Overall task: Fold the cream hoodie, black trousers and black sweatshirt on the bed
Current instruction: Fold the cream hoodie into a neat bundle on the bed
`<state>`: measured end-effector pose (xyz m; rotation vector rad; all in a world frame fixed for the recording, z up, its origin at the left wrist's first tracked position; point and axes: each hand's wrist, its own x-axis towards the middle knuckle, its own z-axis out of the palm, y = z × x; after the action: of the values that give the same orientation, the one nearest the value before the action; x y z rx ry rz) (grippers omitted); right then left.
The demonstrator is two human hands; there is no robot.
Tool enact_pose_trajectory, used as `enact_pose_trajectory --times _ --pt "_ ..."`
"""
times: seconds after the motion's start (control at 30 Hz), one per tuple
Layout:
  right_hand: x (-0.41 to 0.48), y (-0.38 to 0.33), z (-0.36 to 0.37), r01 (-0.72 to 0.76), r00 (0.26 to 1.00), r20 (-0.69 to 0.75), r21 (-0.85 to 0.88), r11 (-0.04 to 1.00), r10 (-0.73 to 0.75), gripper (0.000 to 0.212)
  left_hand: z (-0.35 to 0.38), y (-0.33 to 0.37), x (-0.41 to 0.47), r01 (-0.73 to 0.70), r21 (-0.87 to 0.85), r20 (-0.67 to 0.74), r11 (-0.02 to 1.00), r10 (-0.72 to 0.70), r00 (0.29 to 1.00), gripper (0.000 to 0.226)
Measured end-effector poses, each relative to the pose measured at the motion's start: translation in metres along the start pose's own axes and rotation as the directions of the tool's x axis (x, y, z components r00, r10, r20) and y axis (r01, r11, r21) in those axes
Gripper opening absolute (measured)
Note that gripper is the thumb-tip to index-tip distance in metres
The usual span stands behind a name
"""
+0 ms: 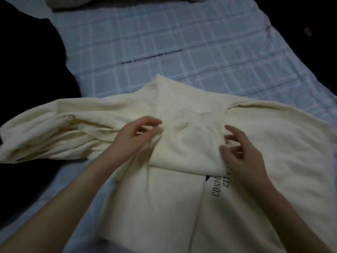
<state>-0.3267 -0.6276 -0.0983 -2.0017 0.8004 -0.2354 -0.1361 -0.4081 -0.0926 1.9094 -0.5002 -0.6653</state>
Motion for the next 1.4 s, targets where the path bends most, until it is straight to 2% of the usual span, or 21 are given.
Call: enact_pose_trajectory --times 0.13,0.23,0.3,0.37,0.47,0.57,0.6,0.67,0.7,0.77,0.8,0.87,0.93,1.0,1.07,1.13,1.2,1.23,1.3,1.4 --pt "0.052 -0.025 0.010 -0.093 0.994 0.063 -0.005 0.996 0.093 0.060 0.030 0.023 0.039 0.077 0.042 0.104 0.996 -0.081 0.991 0.037" --pt "0.056 -0.039 0.016 -0.162 0.983 0.100 0.097 0.982 0.152 0.052 0.042 0.032 0.039 0.054 -0.003 0.052 0.999 -0.054 0.997 0.039" --pt "0.038 -0.049 0.011 -0.154 0.986 0.096 0.227 0.962 0.136 0.043 0.033 0.037 0.027 0.004 -0.099 0.000 0.995 -0.004 1.000 0.035" --pt "0.009 -0.058 0.001 -0.111 0.993 0.072 0.302 0.947 0.094 0.041 0.017 0.042 0.003 -0.034 -0.178 0.034 0.983 0.040 0.999 0.034" --pt "-0.050 -0.062 -0.008 -0.100 0.993 0.093 0.387 0.917 0.069 0.050 0.005 0.040 -0.051 -0.012 -0.284 0.139 0.959 0.053 0.989 0.043" --pt "-0.109 -0.045 -0.002 -0.146 0.984 0.158 0.432 0.890 0.085 0.065 0.009 0.017 -0.108 0.076 -0.297 0.220 0.952 -0.009 0.975 0.049" --pt "-0.125 -0.033 0.003 -0.123 0.984 0.165 0.379 0.917 0.064 0.065 0.012 0.005 -0.123 0.108 -0.268 0.251 0.957 -0.039 0.967 0.048" --pt "-0.149 -0.010 0.012 0.011 0.973 0.225 0.151 0.989 -0.045 0.056 0.016 -0.018 -0.147 0.142 -0.149 0.316 0.979 -0.088 0.945 0.044" --pt "-0.158 0.001 0.017 0.122 0.954 0.271 0.036 0.992 -0.127 0.053 0.017 -0.027 -0.155 0.137 -0.068 0.351 0.988 -0.105 0.931 0.041" --pt "-0.169 0.018 0.019 0.323 0.894 0.344 -0.051 0.945 -0.287 0.055 0.015 -0.035 -0.163 0.069 0.075 0.356 0.995 -0.092 0.930 0.040" --pt "-0.171 0.021 0.017 0.333 0.895 0.333 -0.058 0.941 -0.296 0.055 0.013 -0.036 -0.163 0.026 0.112 0.312 0.993 -0.060 0.948 0.039" --pt "-0.165 0.019 0.017 0.298 0.943 0.189 -0.107 0.949 -0.274 0.050 0.010 -0.030 -0.159 -0.042 0.148 0.164 0.988 0.018 0.986 0.034" --pt "-0.154 0.007 0.025 0.290 0.957 0.076 -0.202 0.936 -0.280 0.043 0.020 -0.022 -0.151 -0.145 0.228 0.051 0.963 0.137 0.989 0.026" --pt "-0.142 -0.002 0.044 0.265 0.964 0.059 -0.303 0.915 -0.260 0.047 0.044 -0.020 -0.145 -0.206 0.461 0.062 0.863 0.200 0.978 0.042" --pt "-0.136 -0.004 0.067 0.190 0.982 0.060 -0.420 0.887 -0.182 0.054 0.067 -0.029 -0.144 -0.223 0.699 0.094 0.680 0.221 0.971 0.058" --pt "-0.140 0.006 0.089 0.115 0.993 0.073 -0.528 0.841 -0.090 0.055 0.079 -0.049 -0.146 -0.209 0.795 0.125 0.569 0.182 0.975 0.060" --pt "-0.144 0.018 0.099 0.121 0.993 0.077 -0.559 0.820 -0.094 0.055 0.082 -0.070 -0.146 -0.204 0.825 0.153 0.527 0.138 0.978 0.060" --pt "-0.144 0.021 0.100 0.130 0.992 0.063 -0.546 0.828 -0.114 0.055 0.081 -0.074 -0.144 -0.204 0.819 0.155 0.537 0.136 0.978 0.059" --pt "-0.140 0.022 0.095 0.091 0.992 -0.033 -0.497 0.863 -0.123 0.055 0.079 -0.072 -0.141 -0.194 0.734 0.108 0.651 0.170 0.980 0.055" --pt "-0.144 0.017 0.089 -0.075 0.976 -0.219 -0.387 0.919 -0.013 0.054 0.074 -0.054 -0.142 -0.066 0.507 -0.135 0.859 0.155 0.979 0.047"
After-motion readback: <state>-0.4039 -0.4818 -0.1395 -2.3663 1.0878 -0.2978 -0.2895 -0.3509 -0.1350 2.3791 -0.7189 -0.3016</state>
